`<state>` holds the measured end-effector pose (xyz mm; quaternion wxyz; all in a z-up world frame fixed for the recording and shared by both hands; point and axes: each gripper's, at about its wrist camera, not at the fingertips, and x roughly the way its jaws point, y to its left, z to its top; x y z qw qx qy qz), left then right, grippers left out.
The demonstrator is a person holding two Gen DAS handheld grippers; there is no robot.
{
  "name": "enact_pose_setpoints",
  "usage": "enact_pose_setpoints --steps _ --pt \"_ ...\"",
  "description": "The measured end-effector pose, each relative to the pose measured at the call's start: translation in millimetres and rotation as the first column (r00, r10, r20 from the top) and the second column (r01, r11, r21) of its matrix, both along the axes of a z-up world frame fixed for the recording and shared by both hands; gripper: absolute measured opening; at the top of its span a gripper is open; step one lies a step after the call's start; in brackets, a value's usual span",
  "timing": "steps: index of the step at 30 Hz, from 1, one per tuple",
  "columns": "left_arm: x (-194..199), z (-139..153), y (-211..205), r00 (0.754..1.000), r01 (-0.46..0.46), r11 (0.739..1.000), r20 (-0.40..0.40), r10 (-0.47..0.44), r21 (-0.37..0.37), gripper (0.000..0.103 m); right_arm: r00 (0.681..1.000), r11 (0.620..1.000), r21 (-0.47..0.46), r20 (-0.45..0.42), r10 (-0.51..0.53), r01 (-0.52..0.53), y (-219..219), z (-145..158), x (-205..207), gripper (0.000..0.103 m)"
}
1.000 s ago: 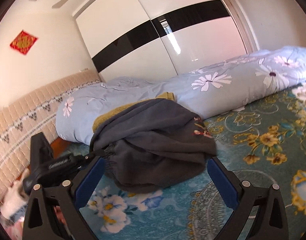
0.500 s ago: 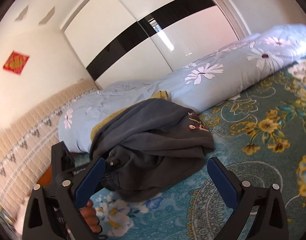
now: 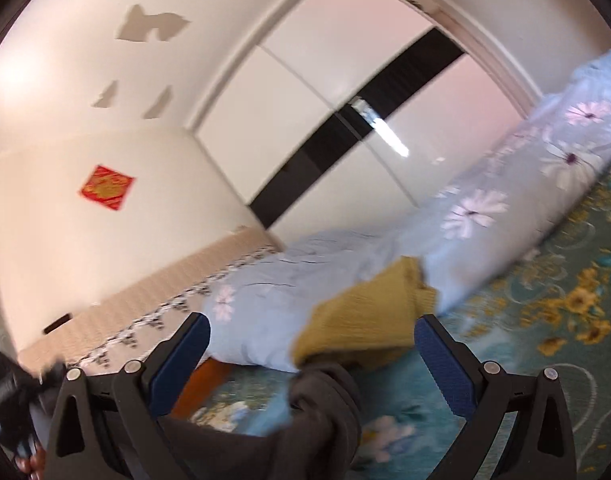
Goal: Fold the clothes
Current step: 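Grasp the dark grey sweatpants waistband with the left gripper and lift, then grasp the grey garment leg with the right gripper while the left gripper holds the waistband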
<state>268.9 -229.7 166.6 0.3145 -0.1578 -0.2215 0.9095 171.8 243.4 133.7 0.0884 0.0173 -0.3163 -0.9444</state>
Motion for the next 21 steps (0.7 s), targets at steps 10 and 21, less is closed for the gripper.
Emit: enact_pose_setpoints --steps 10,21 --pt "-41 -223 -53 0.864 -0.345 0.915 0.452 0.222 0.211 0.012 0.970 0.982 -0.008 0.155 0.189 -0.190 -83 -23 -29 0.103" --pt "-37 -195 -8 0.855 -0.326 0.943 0.448 0.261 0.073 0.013 0.810 0.931 -0.179 0.460 0.364 -0.317 -120 -97 -84 0.103"
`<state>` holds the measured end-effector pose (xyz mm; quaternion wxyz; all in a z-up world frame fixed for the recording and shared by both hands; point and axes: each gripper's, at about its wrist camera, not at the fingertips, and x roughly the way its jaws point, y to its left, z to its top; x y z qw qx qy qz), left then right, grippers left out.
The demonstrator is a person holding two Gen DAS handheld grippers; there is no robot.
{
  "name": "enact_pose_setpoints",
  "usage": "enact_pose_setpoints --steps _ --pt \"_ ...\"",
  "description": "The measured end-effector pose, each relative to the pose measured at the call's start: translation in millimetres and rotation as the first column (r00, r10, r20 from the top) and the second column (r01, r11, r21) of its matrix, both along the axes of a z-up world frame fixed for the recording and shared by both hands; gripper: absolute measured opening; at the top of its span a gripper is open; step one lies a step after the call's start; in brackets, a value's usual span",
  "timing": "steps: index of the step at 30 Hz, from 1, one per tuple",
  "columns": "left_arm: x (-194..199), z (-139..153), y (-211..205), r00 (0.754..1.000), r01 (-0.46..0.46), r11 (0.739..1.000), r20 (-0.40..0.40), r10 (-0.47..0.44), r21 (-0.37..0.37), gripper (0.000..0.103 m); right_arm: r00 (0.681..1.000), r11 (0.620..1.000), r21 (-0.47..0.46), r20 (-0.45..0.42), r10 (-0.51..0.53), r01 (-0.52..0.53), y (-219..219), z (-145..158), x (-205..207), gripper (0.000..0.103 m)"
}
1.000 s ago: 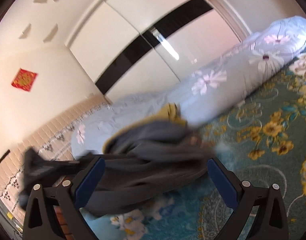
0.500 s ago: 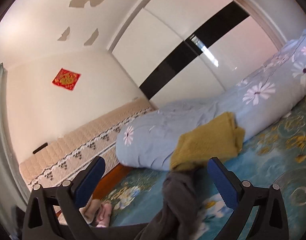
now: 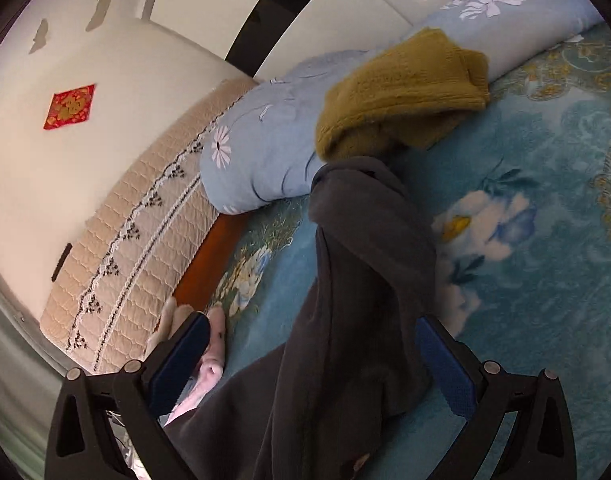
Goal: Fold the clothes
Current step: 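Grasp the grey garment leg with the right gripper while the left gripper holds the waistband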
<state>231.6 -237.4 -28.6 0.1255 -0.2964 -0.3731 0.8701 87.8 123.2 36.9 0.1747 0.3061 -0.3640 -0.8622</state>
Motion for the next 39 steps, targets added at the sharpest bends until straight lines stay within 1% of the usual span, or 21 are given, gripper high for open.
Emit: enact_pose_setpoints --steps 2,4,6,7,9,10,11,12,15,16,19,23,25,27,30,32,34,35,37,39 --pt "-1 -2 -4 1.000 0.023 0.999 0.008 -0.024 0.043 0.013 0.999 0.999 0.043 0.033 -0.015 0.013 -6 3 -8 0.102" --pt "5 4 -8 0.999 0.035 0.996 0.016 -0.036 0.078 0.014 0.997 0.999 0.049 0.071 -0.008 0.005 -12 5 -19 0.088" --pt "9 13 -13 0.999 0.039 0.992 0.025 -0.042 0.119 0.015 0.990 0.998 0.067 0.139 0.010 -0.019 -22 2 -37 0.058" --pt "9 13 -15 0.998 0.042 0.990 0.029 -0.046 0.137 0.015 0.985 0.995 0.094 0.171 0.006 -0.022 -25 -1 -44 0.051" --pt "11 12 -17 0.998 0.049 0.985 0.031 -0.055 0.163 0.015 0.972 0.989 0.146 0.235 -0.005 -0.030 -32 -6 -57 0.032" --pt "11 11 -18 0.998 0.052 0.984 0.030 -0.058 0.170 0.015 0.964 0.986 0.163 0.264 -0.014 -0.031 -35 -8 -63 0.026" --pt "10 10 -18 0.998 0.055 0.983 0.029 -0.062 0.177 0.015 0.959 0.989 0.149 0.283 -0.030 -0.013 -34 -9 -65 0.018" --pt "10 10 -19 0.997 0.062 0.981 0.024 -0.068 0.185 0.015 0.955 0.991 0.133 0.295 -0.044 0.005 -32 -8 -65 0.015" --pt "12 11 -20 0.996 0.088 0.974 -0.002 -0.089 0.207 0.015 0.965 0.997 0.054 0.251 -0.075 0.064 -17 11 -54 0.012" --pt "13 12 -20 0.995 0.098 0.972 -0.016 -0.097 0.214 0.015 0.970 0.996 0.033 0.225 -0.087 0.081 -9 21 -46 0.012" --pt "20 20 -18 0.987 0.157 0.957 -0.081 -0.141 0.245 0.015 0.981 0.991 -0.028 0.148 -0.124 0.130 12 49 -21 0.012" --pt "26 28 -7 0.969 0.234 0.940 -0.137 -0.205 0.247 0.016 0.984 0.985 -0.041 0.069 -0.166 0.169 34 90 24 0.012" --pt "27 30 -3 0.960 0.267 0.929 -0.155 -0.233 0.256 0.016 0.981 0.981 -0.019 0.027 -0.191 0.191 45 111 53 0.012" --pt "29 32 -1 0.949 0.301 0.911 -0.181 -0.258 0.281 0.016 0.977 0.977 0.010 -0.011 -0.214 0.214 59 134 81 0.012" --pt "32 39 1 0.930 0.349 0.879 -0.236 -0.283 0.324 0.016 0.971 0.971 0.063 -0.079 -0.226 0.231 65 165 132 0.012" --pt "34 44 0 0.921 0.366 0.868 -0.267 -0.285 0.336 0.016 0.967 0.966 0.117 -0.136 -0.216 0.232 63 184 160 0.012" --pt "33 46 -2 0.924 0.357 0.869 -0.270 -0.272 0.343 0.016 0.965 0.961 0.175 -0.191 -0.182 0.216 51 189 185 0.012" --pt "30 47 -4 0.927 0.349 0.868 -0.265 -0.266 0.352 0.016 0.966 0.961 0.188 -0.200 -0.164 0.202 48 183 197 0.012" --pt "28 45 -9 0.936 0.327 0.873 -0.252 -0.246 0.361 0.016 0.977 0.959 0.223 -0.160 -0.140 0.174 42 162 204 0.012" --pt "27 44 -9 0.942 0.312 0.885 -0.235 -0.240 0.346 0.016 0.990 0.957 0.254 -0.049 -0.133 0.142 37 128 207 0.012"
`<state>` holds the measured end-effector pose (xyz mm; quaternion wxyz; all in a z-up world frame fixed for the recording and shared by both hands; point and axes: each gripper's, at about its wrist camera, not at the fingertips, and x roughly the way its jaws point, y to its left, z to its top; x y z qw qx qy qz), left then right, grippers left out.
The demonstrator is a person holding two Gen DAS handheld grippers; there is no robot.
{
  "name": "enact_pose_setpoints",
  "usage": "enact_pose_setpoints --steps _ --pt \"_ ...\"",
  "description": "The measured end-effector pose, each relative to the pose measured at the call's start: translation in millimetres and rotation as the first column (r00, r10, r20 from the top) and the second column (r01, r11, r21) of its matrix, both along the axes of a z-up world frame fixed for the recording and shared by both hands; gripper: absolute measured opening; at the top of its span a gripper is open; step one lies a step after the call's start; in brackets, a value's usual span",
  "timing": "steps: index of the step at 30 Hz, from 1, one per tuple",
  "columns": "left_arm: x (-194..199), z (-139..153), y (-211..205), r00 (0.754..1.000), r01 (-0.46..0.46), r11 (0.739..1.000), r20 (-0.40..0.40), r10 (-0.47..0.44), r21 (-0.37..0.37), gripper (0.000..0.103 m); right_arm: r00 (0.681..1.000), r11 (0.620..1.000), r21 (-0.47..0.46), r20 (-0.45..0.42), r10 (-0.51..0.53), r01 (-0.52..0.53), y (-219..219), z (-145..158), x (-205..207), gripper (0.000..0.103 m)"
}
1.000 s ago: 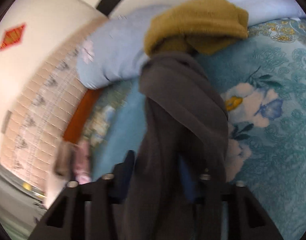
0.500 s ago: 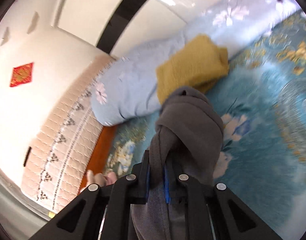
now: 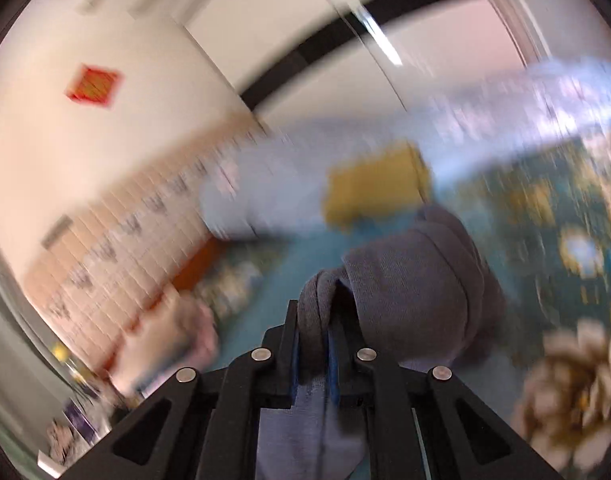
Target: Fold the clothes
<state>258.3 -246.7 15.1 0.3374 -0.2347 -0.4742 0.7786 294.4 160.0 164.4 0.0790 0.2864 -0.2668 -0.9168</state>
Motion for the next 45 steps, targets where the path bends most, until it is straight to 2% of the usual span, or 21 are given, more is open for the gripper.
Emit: enact_pose_setpoints --steps 3,6,10,12,15,16,18,20,22,23,25,28,31,32,33,36,39,42,43,45 --pt "2 2 4 1.000 0.000 0.999 -0.003 0.000 -0.046 0.016 0.986 1.000 0.014 0.167 0.005 -0.007 -5 -51 7 0.012" --pt "2 3 6 1.000 -0.005 0.997 -0.011 0.004 -0.075 0.016 0.969 0.999 0.051 0.249 0.001 -0.014 -4 -73 21 0.015" --pt "-2 0 4 1.000 -0.010 0.997 0.002 0.010 -0.072 0.016 0.965 0.991 0.128 0.264 -0.006 -0.029 2 -50 31 0.019" --pt "-3 0 4 1.000 -0.011 0.997 0.002 0.011 -0.071 0.016 0.965 0.985 0.171 0.262 -0.009 -0.037 4 -34 38 0.027" --pt "-3 1 7 1.000 -0.013 0.995 -0.005 0.013 -0.094 0.016 0.979 0.970 0.236 0.203 0.008 -0.057 2 -6 45 0.035" --pt "-4 1 7 1.000 -0.013 0.995 -0.004 0.012 -0.100 0.016 0.983 0.958 0.283 0.181 0.005 -0.057 -1 6 39 0.038" --pt "-5 -1 6 1.000 -0.010 0.995 0.003 0.010 -0.098 0.016 0.990 0.924 0.379 0.140 0.002 -0.056 -8 28 26 0.052" --pt "-6 -3 5 1.000 -0.014 0.995 0.017 0.015 -0.096 0.016 0.990 0.854 0.516 0.143 -0.017 -0.060 -16 35 1 0.055" --pt "-8 -6 3 1.000 -0.014 0.995 0.026 0.016 -0.095 0.016 0.982 0.769 0.636 0.180 -0.065 -0.065 -18 30 -29 0.055" --pt "-9 -7 3 0.999 -0.013 0.996 0.028 0.016 -0.093 0.016 0.976 0.727 0.682 0.200 -0.090 -0.073 -19 25 -44 0.055" --pt "-10 -9 2 0.999 -0.011 0.996 0.035 0.015 -0.090 0.016 0.958 0.671 0.734 0.255 -0.133 -0.103 -15 8 -73 0.055" --pt "-11 -11 2 0.999 -0.008 0.996 0.046 0.012 -0.085 0.017 0.917 0.667 0.725 0.366 -0.160 -0.173 -6 -22 -104 0.055" --pt "-12 -14 1 0.998 -0.003 0.997 0.060 0.008 -0.079 0.017 0.899 0.628 0.762 0.374 -0.227 -0.158 -1 -36 -117 0.054" --pt "-13 -14 1 0.998 -0.002 0.997 0.063 0.007 -0.076 0.017 0.893 0.621 0.770 0.375 -0.249 -0.149 2 -40 -121 0.048" --pt "-13 -15 1 0.998 -0.001 0.997 0.065 0.006 -0.075 0.017 0.886 0.638 0.760 0.373 -0.274 -0.123 8 -38 -124 0.029" --pt "-13 -15 1 0.998 0.001 0.997 0.063 0.004 -0.073 0.017 0.882 0.710 0.703 0.355 -0.309 -0.034 28 -21 -122 0.015" --pt "-11 -14 2 0.998 0.001 0.997 0.060 0.003 -0.074 0.017 0.903 0.785 0.613 0.281 -0.325 0.092 54 12 -98 0.006" --pt "-9 -14 2 0.998 0.005 0.998 0.067 0.000 -0.068 0.017 0.912 0.842 0.477 0.172 -0.372 0.253 100 42 -46 0.006" --pt "-9 -14 2 0.998 0.007 0.998 0.070 -0.003 -0.059 0.017 0.906 0.848 0.441 0.156 -0.394 0.293 118 43 -27 0.006" --pt "-9 -14 3 0.997 0.014 0.999 0.075 -0.010 -0.049 0.017 0.872 0.838 0.414 0.176 -0.456 0.355 151 31 0 0.006"
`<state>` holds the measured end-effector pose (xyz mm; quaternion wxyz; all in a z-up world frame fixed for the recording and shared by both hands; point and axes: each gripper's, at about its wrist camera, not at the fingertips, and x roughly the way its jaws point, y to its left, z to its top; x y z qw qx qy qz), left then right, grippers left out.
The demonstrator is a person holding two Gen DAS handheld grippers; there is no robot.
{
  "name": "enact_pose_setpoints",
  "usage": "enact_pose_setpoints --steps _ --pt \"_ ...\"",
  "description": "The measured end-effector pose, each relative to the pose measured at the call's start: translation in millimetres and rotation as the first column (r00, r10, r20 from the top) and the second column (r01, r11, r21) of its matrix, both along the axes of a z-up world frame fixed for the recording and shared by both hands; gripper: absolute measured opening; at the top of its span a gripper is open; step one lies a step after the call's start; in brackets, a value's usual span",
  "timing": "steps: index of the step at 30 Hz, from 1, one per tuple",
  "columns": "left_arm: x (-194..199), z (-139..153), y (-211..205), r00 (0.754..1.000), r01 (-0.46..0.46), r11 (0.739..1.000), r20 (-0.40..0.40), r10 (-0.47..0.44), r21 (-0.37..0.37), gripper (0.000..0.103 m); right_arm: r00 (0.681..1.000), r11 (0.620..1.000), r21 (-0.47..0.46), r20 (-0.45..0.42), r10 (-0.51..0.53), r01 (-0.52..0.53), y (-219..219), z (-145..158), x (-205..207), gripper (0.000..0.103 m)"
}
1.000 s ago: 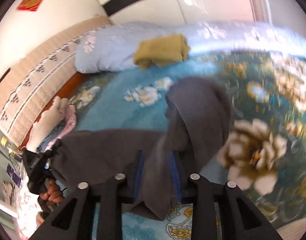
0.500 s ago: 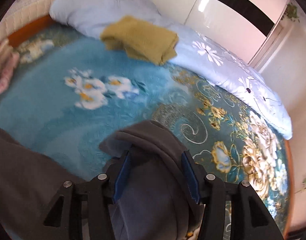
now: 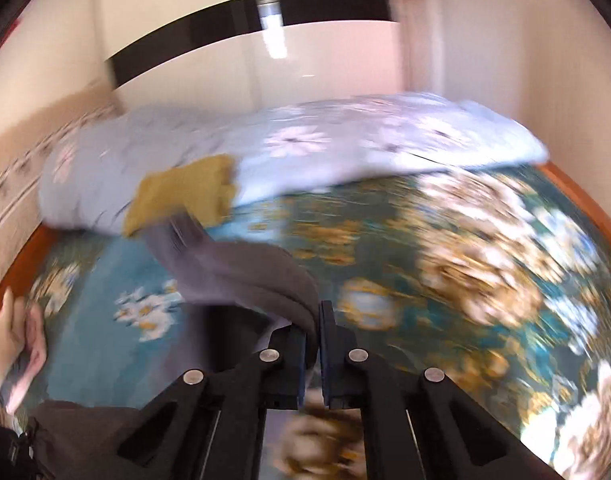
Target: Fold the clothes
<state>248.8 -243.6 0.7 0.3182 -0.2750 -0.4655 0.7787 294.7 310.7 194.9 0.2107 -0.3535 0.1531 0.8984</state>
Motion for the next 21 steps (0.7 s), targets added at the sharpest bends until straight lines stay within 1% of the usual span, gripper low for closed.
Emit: enact_pose_setpoints --steps 2,4,7,9,11,12,13,15,16,17,18,19,20,21 --pt "-1 0 3 1.000 0.014 1.000 0.007 -0.014 -0.008 0.017 0.996 0.996 -0.057 0.052 -0.073 0.075 28 -31 19 0.006" --pt "-1 0 7 1.000 0.026 0.999 0.011 -0.025 -0.033 0.018 0.984 0.978 -0.144 0.115 -0.136 0.152 48 -73 37 0.006" --pt "0 1 11 1.000 0.029 0.997 0.013 -0.028 -0.070 0.021 0.960 0.925 -0.283 0.192 -0.204 0.253 68 -128 58 0.006" --pt "0 -1 9 0.999 0.025 0.998 0.025 -0.024 -0.059 0.024 0.952 0.880 -0.373 0.200 -0.234 0.294 75 -147 68 0.006" --pt "-1 -4 6 0.999 0.017 0.999 0.038 -0.016 -0.040 0.025 0.955 0.890 -0.357 0.189 -0.230 0.284 73 -139 68 0.006" --pt "-1 -5 4 0.999 0.013 1.000 0.042 -0.012 -0.028 0.025 0.956 0.894 -0.349 0.183 -0.227 0.280 72 -135 67 0.010" --pt "-1 -6 2 0.999 0.009 1.000 0.046 -0.009 -0.017 0.025 0.958 0.901 -0.336 0.177 -0.224 0.273 70 -130 67 0.010" --pt "0 -7 1 0.999 0.002 1.000 0.049 -0.002 -0.005 0.026 0.964 0.928 -0.275 0.152 -0.216 0.251 66 -110 64 0.010" --pt "0 -7 0 0.999 -0.001 1.000 0.049 0.001 -0.001 0.026 0.966 0.936 -0.249 0.133 -0.223 0.250 64 -99 65 0.011" --pt "1 -6 -1 0.999 -0.004 1.000 0.048 0.004 0.001 0.026 0.967 0.942 -0.226 0.111 -0.229 0.249 62 -88 66 0.015" --pt "1 -6 -1 0.999 -0.006 1.000 0.047 0.006 0.003 0.026 0.970 0.947 -0.209 0.081 -0.231 0.243 57 -76 67 0.022" --pt "2 -5 -2 0.999 -0.006 1.000 0.046 0.006 0.006 0.026 0.975 0.955 -0.198 0.046 -0.217 0.222 51 -65 66 0.026" --pt "1 -5 -2 0.999 -0.004 1.000 0.046 0.004 0.007 0.027 0.980 0.962 -0.188 0.013 -0.197 0.196 44 -56 63 0.036" --pt "1 -5 -1 0.999 -0.003 1.000 0.047 0.003 0.005 0.029 0.988 0.971 -0.185 -0.003 -0.152 0.149 34 -50 54 0.047"
